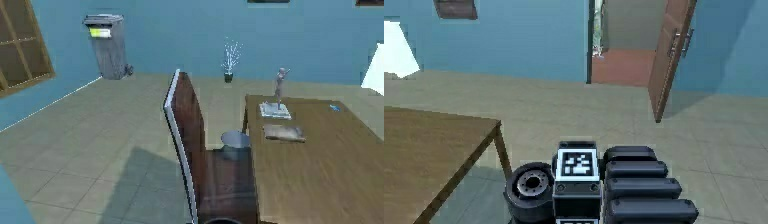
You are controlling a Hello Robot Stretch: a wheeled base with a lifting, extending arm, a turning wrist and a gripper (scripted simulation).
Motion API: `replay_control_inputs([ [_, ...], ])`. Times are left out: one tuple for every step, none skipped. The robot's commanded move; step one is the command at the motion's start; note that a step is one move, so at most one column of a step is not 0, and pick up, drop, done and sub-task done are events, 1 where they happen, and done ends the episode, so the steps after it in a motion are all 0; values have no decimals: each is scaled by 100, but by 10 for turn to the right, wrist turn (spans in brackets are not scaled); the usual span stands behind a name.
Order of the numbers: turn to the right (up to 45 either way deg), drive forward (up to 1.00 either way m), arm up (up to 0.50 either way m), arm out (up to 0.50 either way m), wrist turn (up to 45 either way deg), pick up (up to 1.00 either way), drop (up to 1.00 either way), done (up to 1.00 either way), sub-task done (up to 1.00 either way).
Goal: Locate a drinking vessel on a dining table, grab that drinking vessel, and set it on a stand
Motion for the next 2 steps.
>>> replay_control_inputs([
  [450,0,0,0,0,0,0,0,0],
  [450,0,0,0,0,0,0,0,0],
])
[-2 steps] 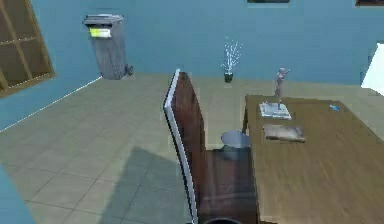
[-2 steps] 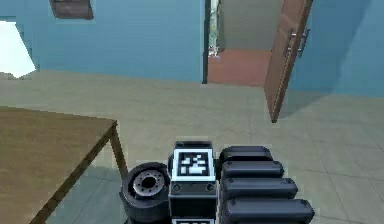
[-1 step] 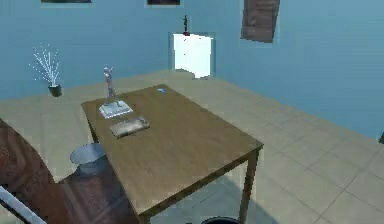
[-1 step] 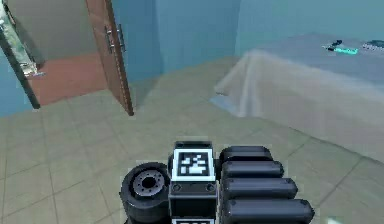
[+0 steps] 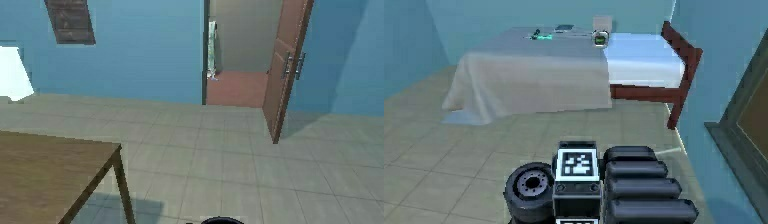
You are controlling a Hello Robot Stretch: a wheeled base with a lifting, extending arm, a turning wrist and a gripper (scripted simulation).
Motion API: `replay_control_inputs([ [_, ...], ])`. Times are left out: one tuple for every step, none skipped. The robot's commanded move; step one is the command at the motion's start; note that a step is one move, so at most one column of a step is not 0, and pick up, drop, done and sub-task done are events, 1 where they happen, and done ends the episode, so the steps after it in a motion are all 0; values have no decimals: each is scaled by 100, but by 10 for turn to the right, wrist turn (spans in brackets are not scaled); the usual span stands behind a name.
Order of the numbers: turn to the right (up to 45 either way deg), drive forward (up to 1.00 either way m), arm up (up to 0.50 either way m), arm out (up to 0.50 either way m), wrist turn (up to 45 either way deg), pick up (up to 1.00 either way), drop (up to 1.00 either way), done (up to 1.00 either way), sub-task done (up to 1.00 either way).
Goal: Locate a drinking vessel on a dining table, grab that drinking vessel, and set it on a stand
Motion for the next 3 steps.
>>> replay_control_inputs([
  [120,0,0,0,0,0,0,0,0],
  [0,100,0,0,0,0,0,0,0],
  [0,100,0,0,0,0,0,0,0],
])
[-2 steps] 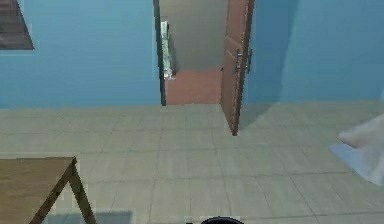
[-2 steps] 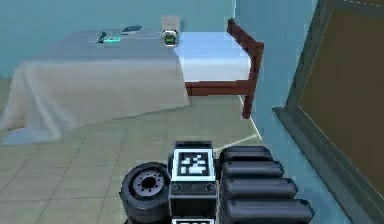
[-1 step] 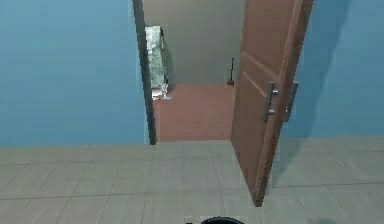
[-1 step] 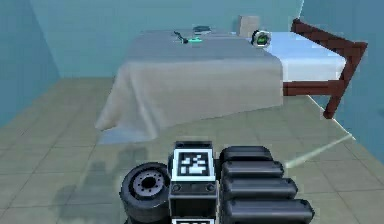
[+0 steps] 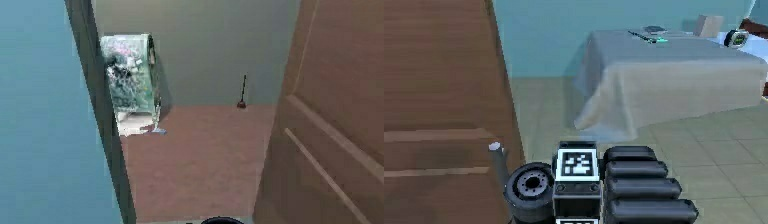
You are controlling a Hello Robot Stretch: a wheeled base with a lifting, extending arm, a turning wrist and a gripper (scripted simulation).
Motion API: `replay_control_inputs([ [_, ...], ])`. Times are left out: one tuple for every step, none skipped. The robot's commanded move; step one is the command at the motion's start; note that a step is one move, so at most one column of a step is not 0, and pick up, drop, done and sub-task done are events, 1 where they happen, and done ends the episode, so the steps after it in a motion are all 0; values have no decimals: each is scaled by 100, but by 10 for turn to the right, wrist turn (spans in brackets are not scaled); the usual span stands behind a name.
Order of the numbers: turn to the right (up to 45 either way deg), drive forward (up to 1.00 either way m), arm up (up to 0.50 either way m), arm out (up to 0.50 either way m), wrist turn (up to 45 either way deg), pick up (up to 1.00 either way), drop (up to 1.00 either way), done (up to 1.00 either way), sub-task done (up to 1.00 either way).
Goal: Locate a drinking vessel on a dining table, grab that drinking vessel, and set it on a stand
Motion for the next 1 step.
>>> replay_control_inputs([
  [0,70,0,0,0,0,0,0,0],
])
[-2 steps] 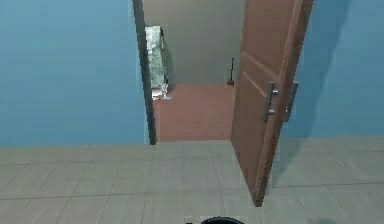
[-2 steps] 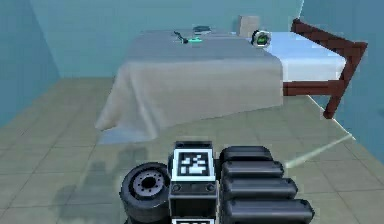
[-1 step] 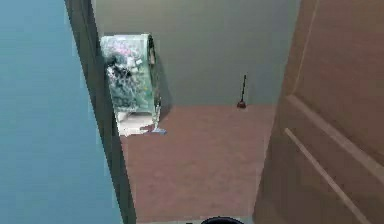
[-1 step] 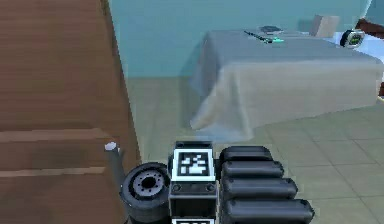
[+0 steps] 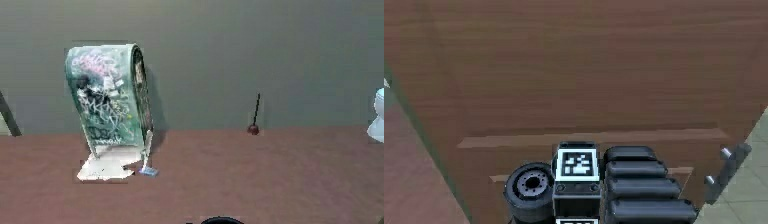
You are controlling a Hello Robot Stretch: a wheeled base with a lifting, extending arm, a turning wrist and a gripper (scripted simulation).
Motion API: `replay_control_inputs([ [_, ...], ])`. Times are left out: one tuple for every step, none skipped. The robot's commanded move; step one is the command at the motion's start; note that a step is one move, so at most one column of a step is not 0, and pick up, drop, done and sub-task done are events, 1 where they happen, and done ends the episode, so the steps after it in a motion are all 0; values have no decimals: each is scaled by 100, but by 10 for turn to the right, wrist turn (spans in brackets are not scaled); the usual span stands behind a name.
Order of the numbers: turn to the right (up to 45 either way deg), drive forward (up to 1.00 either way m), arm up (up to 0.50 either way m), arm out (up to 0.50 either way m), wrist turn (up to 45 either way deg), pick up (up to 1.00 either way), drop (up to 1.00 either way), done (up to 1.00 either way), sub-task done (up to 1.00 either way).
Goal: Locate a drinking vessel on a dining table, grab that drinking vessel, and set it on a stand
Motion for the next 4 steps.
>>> replay_control_inputs([
  [0,45,0,0,0,0,0,0,0],
  [-450,0,0,0,0,0,0,0,0],
  [-30,0,0,0,0,0,0,0,0],
  [90,0,0,0,0,0,0,0,0],
])
